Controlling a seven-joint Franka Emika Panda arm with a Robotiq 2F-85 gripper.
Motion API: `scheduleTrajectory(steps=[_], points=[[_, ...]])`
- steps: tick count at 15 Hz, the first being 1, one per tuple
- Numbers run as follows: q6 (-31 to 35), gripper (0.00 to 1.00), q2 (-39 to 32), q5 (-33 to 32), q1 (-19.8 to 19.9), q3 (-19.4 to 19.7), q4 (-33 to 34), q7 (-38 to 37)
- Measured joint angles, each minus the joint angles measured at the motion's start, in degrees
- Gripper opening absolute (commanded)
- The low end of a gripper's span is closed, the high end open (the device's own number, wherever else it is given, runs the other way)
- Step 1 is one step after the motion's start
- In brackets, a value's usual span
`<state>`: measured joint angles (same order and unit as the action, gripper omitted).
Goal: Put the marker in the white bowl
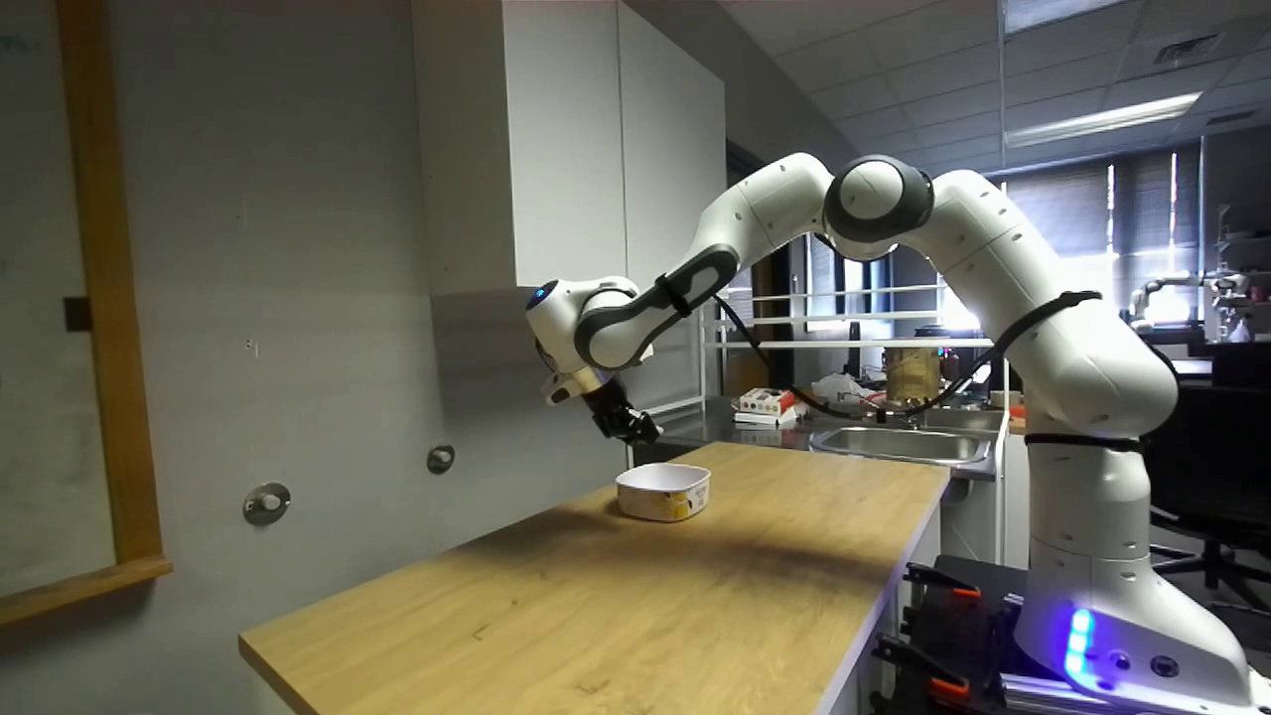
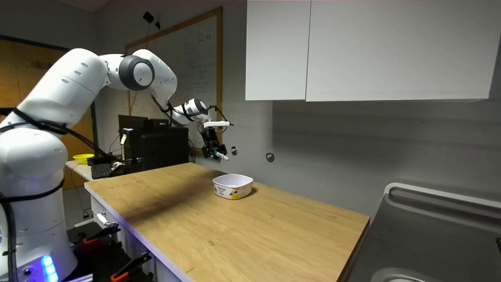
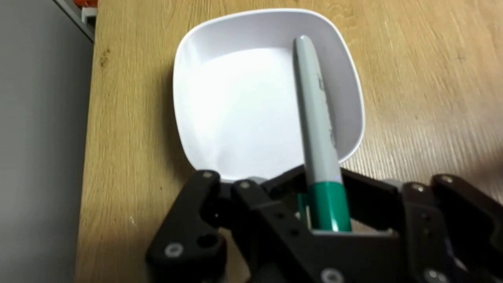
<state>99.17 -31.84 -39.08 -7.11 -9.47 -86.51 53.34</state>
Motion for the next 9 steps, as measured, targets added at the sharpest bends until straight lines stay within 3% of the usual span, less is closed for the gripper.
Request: scheduleTrajectory(steps=[9], points=[[4.0,0.05,0.0,5.6,1.0,0.2,-2.6,4.1]])
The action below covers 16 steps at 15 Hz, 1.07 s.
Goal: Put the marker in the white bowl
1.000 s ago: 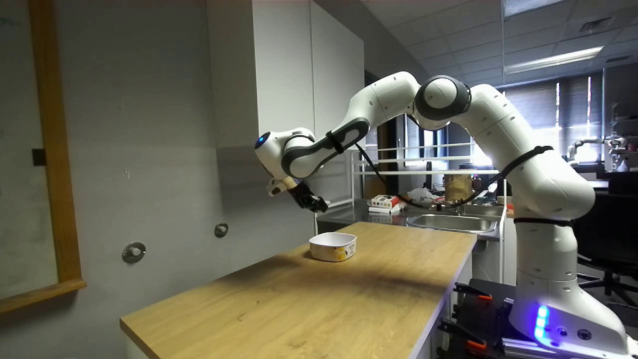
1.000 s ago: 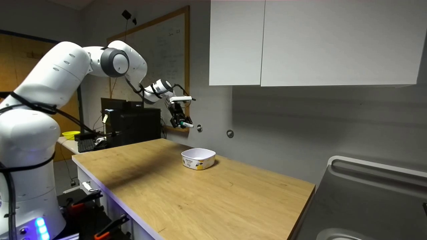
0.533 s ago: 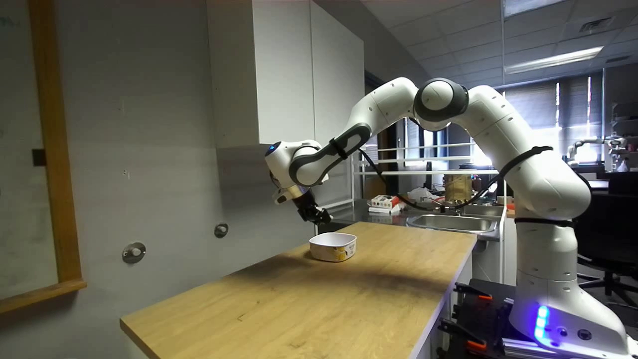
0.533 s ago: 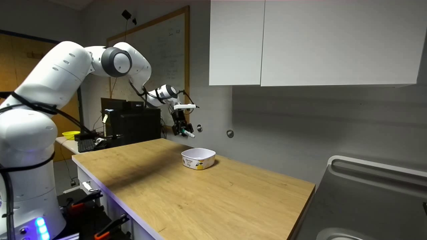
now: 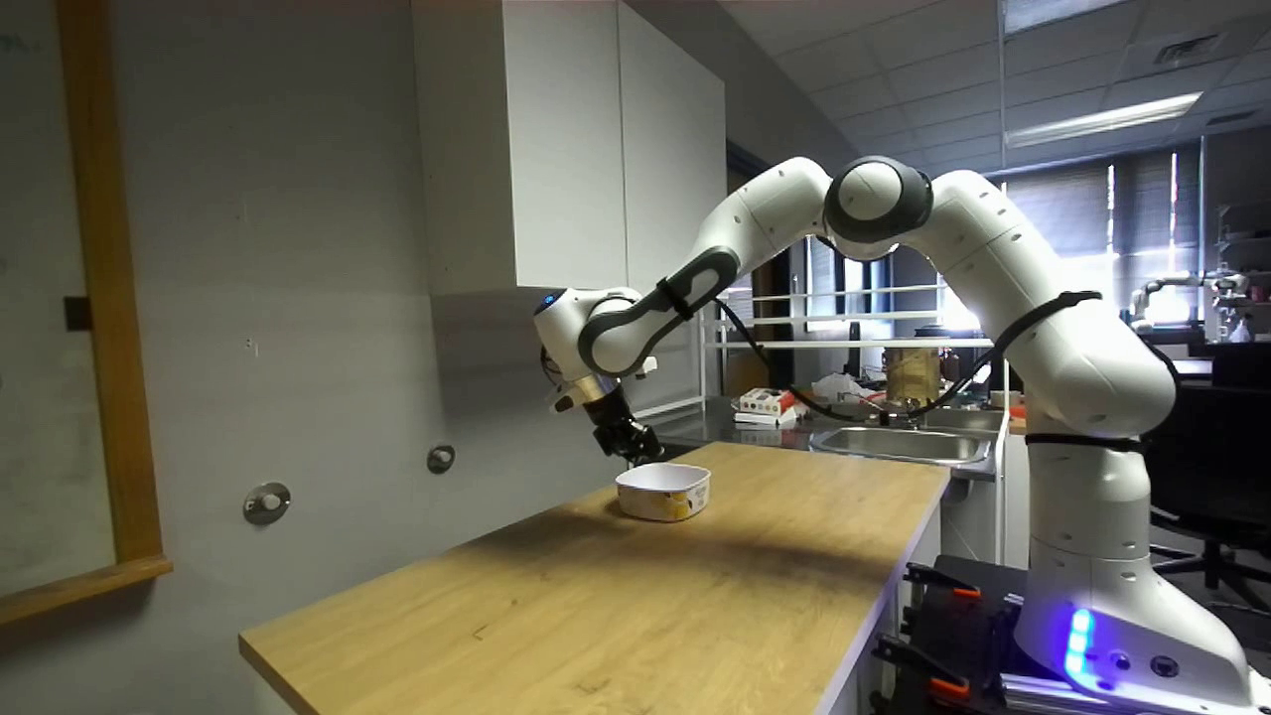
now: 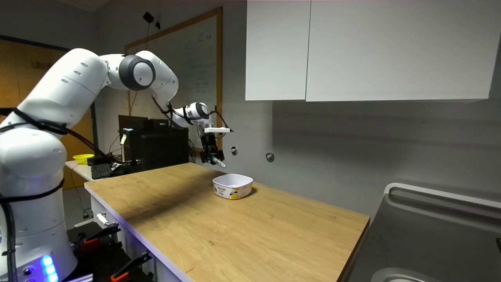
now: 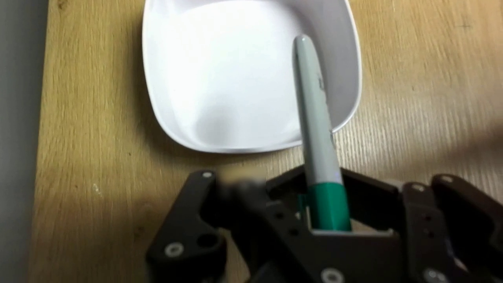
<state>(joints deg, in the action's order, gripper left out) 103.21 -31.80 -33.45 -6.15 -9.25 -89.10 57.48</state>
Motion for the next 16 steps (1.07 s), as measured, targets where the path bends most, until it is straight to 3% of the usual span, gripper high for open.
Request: scheduleTrajectory(steps=[13,14,15,16], points=[[0.9,0.01,0.0,6.1,0.0,0.4,-0.2,2.3],[1.3,0.03,0.0,6.6,0.1,0.4,-0.2,3.0],[2.0,0.16,0.0,6.9,0.2,0.4,-0.3,3.8],[2.6,0.08,0.0,7.2,0.3,0.4,-0.3,4.7]])
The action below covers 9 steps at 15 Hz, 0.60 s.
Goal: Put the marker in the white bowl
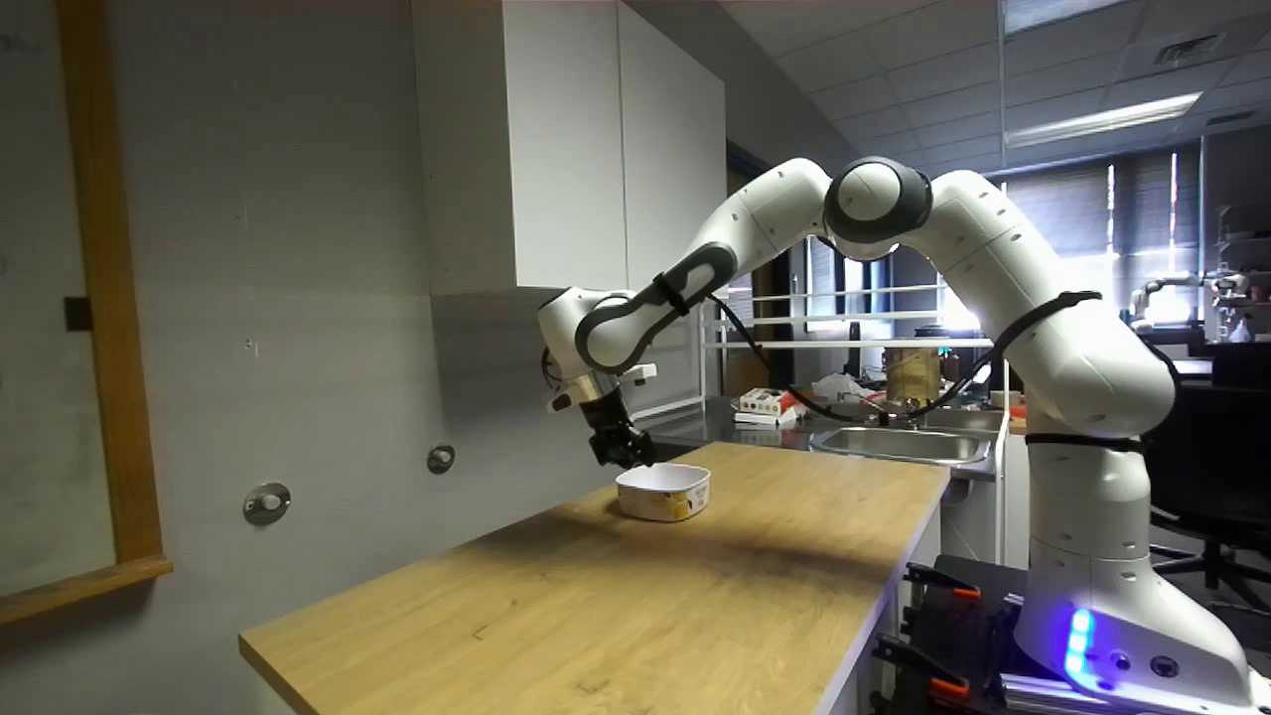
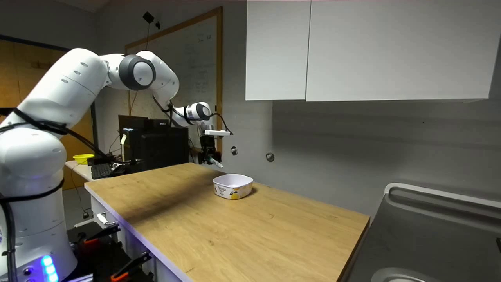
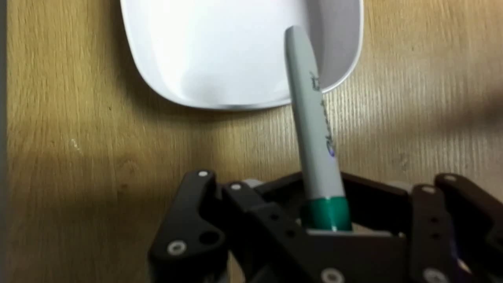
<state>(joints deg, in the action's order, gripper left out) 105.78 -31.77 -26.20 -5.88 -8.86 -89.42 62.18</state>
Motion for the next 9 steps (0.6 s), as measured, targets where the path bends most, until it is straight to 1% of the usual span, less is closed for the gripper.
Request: scheduleTrajectory(steps=[1,2,3,9], points=[[0.7,0.08,0.0,0.3,0.1,0.0,-0.1,1.1],[1.7,0.10,0.0,0.5,0.2,0.0,-0.2,2.1],[3.0,0.08,0.0,0.8,0.4,0.0,-0.4,3.4],[11.3,0.07,0.0,6.1,1.6,-0.1,-1.9,11.2]])
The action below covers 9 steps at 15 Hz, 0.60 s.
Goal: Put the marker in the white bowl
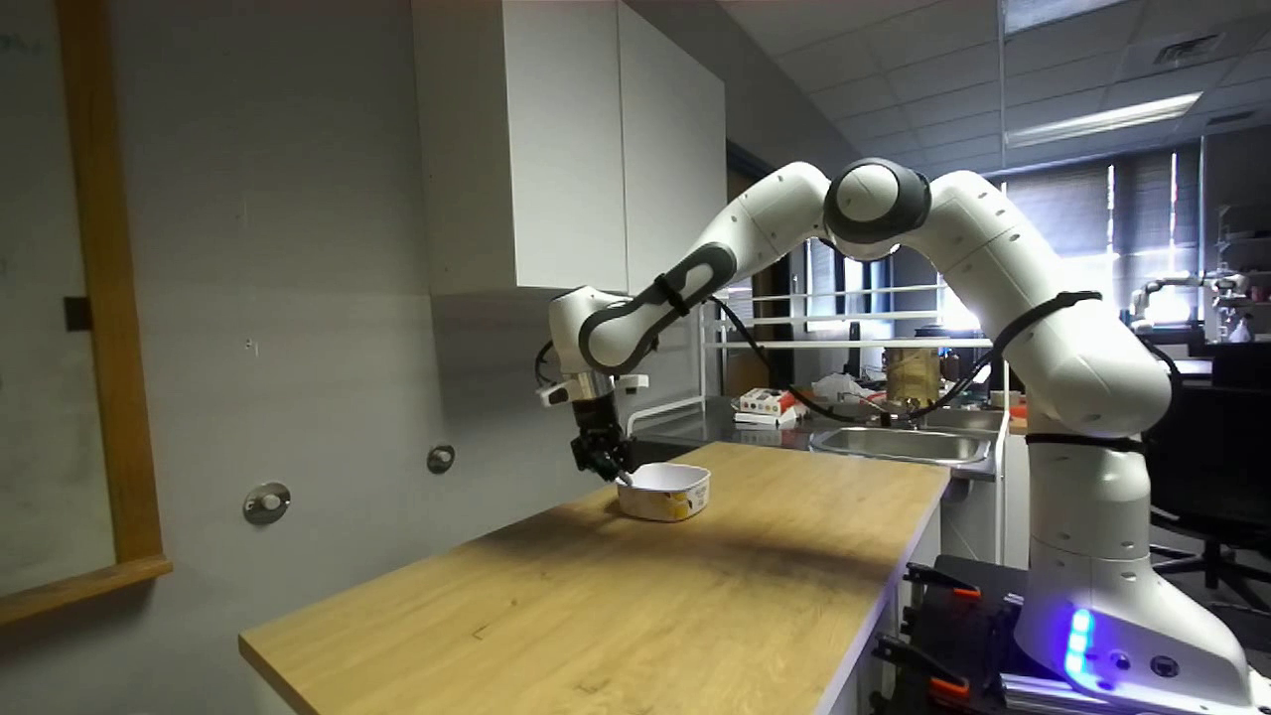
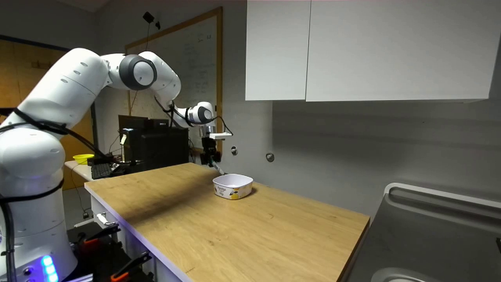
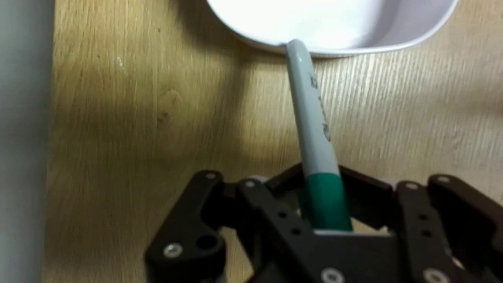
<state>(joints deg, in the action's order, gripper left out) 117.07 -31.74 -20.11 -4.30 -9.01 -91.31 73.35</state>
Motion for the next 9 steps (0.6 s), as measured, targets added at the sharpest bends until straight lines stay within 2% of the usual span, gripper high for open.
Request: scheduleTrajectory(steps=[5,9], points=[[2.1,0.07,0.1,1.0,0.3,0.2,-0.8,3.3],[1.2,0.07,0.6,-3.1,-0.8,2.2,-1.0,2.4]])
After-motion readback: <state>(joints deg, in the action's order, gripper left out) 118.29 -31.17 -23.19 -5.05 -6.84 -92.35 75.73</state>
